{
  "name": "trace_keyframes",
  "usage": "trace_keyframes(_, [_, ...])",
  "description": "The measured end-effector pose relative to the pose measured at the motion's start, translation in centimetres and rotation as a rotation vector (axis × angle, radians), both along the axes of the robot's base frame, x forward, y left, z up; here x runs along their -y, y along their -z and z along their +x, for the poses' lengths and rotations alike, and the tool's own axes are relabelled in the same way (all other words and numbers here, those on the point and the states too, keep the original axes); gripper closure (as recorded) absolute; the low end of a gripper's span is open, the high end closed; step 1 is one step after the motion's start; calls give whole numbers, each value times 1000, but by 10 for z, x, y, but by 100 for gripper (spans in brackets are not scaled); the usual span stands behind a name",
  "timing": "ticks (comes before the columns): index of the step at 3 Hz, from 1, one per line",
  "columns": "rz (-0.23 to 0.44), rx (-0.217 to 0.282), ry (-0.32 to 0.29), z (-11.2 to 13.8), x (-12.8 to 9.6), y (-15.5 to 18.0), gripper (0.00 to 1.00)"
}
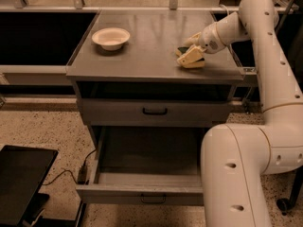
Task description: Place sponge into middle drawer
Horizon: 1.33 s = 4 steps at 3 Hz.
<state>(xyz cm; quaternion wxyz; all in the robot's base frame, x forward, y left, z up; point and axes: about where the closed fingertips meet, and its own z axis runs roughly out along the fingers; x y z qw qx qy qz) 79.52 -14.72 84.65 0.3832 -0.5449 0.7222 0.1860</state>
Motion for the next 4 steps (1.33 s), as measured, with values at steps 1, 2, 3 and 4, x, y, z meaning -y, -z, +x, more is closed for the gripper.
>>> trace_keyframes(1, [-7,18,-16,-4,-18,-27,100])
trace_keyframes(2, [-1,56,-26,-17,-30,-74,100])
trace_keyframes(3, [-2,98,-31,-34,-34,-120,100])
trace_keyframes(4, [16,136,-35,-55,-31,-160,100])
